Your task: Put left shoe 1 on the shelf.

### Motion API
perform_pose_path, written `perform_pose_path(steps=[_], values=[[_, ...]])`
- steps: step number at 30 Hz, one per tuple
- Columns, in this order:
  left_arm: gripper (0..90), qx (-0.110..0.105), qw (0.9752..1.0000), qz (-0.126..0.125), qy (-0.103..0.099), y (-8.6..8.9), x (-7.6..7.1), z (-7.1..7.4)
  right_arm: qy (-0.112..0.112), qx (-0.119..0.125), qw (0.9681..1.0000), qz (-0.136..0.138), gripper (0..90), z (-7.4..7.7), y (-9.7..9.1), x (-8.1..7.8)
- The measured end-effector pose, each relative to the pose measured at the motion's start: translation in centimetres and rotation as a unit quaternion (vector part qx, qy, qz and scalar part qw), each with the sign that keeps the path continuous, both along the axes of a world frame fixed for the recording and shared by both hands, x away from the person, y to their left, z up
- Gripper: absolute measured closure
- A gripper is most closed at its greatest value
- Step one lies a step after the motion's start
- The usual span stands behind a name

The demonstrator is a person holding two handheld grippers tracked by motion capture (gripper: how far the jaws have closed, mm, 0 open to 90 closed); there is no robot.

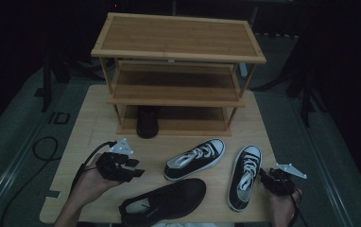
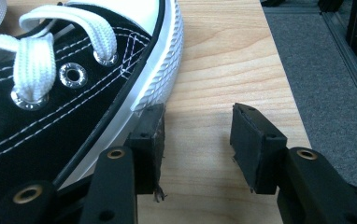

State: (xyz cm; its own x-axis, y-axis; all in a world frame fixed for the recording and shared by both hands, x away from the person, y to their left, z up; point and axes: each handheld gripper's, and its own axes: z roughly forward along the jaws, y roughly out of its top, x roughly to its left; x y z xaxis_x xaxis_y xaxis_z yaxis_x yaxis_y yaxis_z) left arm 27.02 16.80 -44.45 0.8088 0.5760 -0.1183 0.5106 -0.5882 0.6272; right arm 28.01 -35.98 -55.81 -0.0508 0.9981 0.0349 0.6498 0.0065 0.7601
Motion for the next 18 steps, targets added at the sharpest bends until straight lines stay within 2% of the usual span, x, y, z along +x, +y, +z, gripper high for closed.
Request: perform_pose_path(steps=[8, 11, 18], values=[[55.9, 0.005, 0.9997, -0.024, -0.004, -0.9, -1.6, 0.8, 0.000, 0.001, 1.0000, 0.000, 54.4, 0.0, 0.0, 0.0], [55.0, 0.015, 0.9991, -0.039, -0.005, -1.4, -2.4, 0.7, 0.000, 0.002, 1.0000, 0.000, 54.4, 0.0, 0.0, 0.0], [55.0, 0.019, 0.9985, -0.051, 0.004, -1.5, -3.7, 0.2, 0.000, 0.001, 1.0000, 0.000, 54.4, 0.0, 0.0, 0.0]])
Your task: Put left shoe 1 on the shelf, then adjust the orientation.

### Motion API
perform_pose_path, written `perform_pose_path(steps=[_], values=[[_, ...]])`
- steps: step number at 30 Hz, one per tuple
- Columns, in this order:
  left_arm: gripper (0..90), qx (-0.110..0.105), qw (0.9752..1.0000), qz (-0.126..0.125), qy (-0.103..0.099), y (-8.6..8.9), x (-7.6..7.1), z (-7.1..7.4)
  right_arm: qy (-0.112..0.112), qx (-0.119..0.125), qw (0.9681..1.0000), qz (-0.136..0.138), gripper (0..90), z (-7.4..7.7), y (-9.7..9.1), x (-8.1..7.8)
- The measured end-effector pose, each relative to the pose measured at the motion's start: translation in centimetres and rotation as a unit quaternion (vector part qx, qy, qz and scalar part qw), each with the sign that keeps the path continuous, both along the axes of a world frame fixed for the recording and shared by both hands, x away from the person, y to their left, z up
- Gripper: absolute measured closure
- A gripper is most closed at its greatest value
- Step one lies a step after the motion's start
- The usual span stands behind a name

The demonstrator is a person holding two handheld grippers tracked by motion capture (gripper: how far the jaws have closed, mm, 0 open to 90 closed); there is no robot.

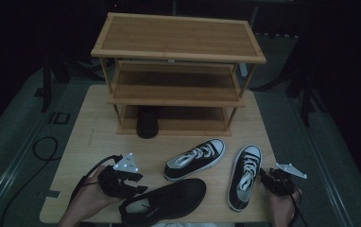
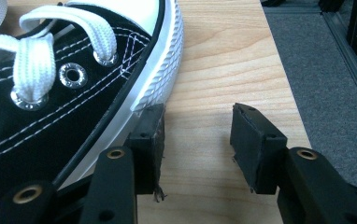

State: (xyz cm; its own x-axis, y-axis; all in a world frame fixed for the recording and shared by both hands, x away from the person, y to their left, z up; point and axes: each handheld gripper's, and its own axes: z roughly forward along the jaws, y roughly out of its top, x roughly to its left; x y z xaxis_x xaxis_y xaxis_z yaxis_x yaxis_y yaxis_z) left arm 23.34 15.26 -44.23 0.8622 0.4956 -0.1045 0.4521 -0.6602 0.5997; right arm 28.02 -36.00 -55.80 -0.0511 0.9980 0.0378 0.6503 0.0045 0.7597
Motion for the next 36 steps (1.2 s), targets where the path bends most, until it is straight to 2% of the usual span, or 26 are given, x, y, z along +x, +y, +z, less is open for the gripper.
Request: perform_pose_path(steps=[4, 8, 10, 15, 18, 24, 28, 29, 32, 36], values=[[55.0, 0.007, 0.9999, -0.014, 0.006, -0.4, -0.4, -0.3, 0.000, 0.000, 1.0000, 0.000, 54.4, 0.0, 0.0, 0.0], [55.4, 0.039, 0.9990, -0.017, 0.012, -0.9, -0.2, -1.2, 0.000, 0.000, 1.0000, 0.000, 54.4, 0.0, 0.0, 0.0], [56.8, 0.039, 0.9989, -0.018, 0.017, -1.0, -0.2, -1.4, 0.000, 0.000, 1.0000, 0.000, 54.4, 0.0, 0.0, 0.0], [59.2, 0.061, 0.9976, -0.018, 0.027, -1.5, 0.1, -2.1, 0.000, 0.000, 1.0000, 0.000, 54.4, 0.0, 0.0, 0.0], [62.3, 0.063, 0.9973, -0.020, 0.032, -1.6, 0.2, -2.2, 0.000, 0.001, 1.0000, 0.000, 54.3, 0.0, 0.0, 0.0], [66.9, 0.095, 0.9944, -0.022, 0.042, -2.8, 0.4, -2.5, 0.000, 0.000, 1.0000, 0.000, 54.3, 0.0, 0.0, 0.0], [69.5, 0.102, 0.9931, -0.024, 0.053, -3.6, 0.8, -2.9, 0.000, 0.001, 1.0000, 0.000, 54.3, 0.0, 0.0, 0.0], [74.1, 0.106, 0.9927, -0.028, 0.052, -3.8, 0.8, -2.9, 0.000, 0.001, 1.0000, 0.000, 54.3, 0.0, 0.0, 0.0], [79.3, 0.122, 0.9912, -0.028, 0.043, -4.1, 0.9, -2.9, 0.000, 0.001, 1.0000, 0.001, 54.3, 0.0, 0.0, 0.0], [86.7, 0.122, 0.9917, -0.016, 0.038, -4.0, 1.0, -2.9, 0.000, 0.001, 1.0000, 0.001, 54.3, 0.0, 0.0, 0.0]])
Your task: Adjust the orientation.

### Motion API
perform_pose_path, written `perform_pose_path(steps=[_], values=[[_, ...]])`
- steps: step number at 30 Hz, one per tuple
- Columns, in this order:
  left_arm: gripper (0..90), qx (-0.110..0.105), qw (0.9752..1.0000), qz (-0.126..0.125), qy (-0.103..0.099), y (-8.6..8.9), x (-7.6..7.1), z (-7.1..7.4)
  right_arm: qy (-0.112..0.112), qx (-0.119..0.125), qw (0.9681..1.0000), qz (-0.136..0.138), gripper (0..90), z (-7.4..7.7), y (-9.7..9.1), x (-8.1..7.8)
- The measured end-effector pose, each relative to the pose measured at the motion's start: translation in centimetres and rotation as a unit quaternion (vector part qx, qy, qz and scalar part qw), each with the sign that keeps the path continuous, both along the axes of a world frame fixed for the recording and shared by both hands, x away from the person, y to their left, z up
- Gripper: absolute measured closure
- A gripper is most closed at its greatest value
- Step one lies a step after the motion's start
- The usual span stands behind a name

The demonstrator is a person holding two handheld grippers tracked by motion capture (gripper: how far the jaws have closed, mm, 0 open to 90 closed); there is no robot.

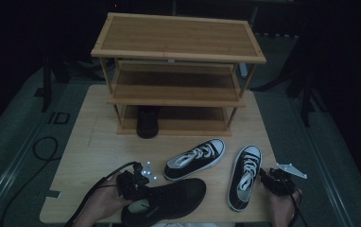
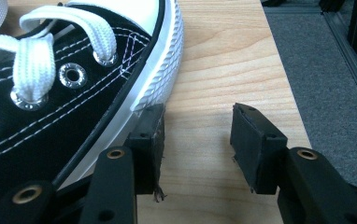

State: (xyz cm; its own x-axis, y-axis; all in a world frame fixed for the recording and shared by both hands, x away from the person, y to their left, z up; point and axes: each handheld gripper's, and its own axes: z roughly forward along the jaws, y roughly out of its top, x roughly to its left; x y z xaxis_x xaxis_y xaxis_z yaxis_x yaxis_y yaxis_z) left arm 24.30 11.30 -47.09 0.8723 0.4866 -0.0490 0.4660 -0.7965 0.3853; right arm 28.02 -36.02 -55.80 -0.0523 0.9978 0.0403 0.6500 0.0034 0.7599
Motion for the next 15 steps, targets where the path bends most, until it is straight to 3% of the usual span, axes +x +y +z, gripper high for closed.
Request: perform_pose_path(steps=[8, 15], values=[[87.5, 0.007, 0.9999, 0.009, -0.002, 0.6, 0.2, 0.1, 0.000, 0.001, 1.0000, 0.000, 54.2, 0.0, 0.0, 0.0], [87.4, 0.016, 0.9994, 0.031, 0.001, 3.5, 0.3, 0.1, 0.000, 0.002, 1.0000, 0.001, 54.1, 0.0, 0.0, 0.0]])
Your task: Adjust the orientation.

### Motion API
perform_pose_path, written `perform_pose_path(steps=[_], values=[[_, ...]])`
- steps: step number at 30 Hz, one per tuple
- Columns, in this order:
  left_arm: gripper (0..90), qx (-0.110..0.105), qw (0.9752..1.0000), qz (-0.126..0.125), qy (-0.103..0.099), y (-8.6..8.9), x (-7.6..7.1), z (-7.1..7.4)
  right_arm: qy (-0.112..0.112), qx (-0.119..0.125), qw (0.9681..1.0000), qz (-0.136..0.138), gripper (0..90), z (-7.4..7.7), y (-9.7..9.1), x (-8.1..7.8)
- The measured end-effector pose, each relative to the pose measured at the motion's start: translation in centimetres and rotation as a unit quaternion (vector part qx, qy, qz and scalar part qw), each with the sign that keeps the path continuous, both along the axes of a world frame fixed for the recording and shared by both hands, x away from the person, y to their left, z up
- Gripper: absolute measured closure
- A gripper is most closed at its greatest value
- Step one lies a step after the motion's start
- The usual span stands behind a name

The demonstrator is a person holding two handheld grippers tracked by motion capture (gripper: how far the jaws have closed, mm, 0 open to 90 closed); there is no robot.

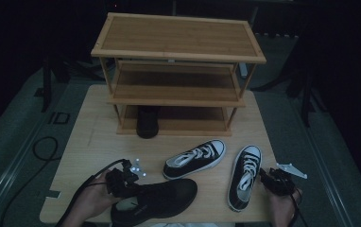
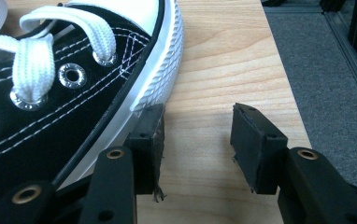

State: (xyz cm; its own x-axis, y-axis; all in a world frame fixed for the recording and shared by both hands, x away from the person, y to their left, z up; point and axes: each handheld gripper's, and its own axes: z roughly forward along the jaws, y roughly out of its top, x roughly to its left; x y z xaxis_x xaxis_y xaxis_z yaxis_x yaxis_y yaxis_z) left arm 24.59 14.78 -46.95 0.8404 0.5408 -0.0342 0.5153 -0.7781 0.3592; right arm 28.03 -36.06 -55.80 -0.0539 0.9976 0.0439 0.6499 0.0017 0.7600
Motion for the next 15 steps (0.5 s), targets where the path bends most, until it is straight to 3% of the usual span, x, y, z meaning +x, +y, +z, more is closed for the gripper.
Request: perform_pose_path(steps=[8, 10, 13, 15], values=[[87.3, 0.010, 0.9977, 0.067, 0.006, 5.8, 0.0, 0.1, 0.000, -0.001, 1.0000, -0.001, 54.0, 0.0, 0.0, 0.0], [87.4, 0.001, 0.9962, 0.087, 0.008, 7.0, 0.2, 0.0, 0.000, -0.002, 1.0000, -0.001, 54.1, 0.0, 0.0, 0.0], [87.4, 0.021, 0.9931, 0.115, -0.004, 8.1, 0.7, 0.1, 0.000, -0.002, 1.0000, -0.001, 54.0, 0.0, 0.0, 0.0], [87.4, 0.030, 0.9897, 0.139, -0.009, 9.0, 1.0, 0.1, 0.000, -0.001, 1.0000, -0.001, 54.0, 0.0, 0.0, 0.0]])
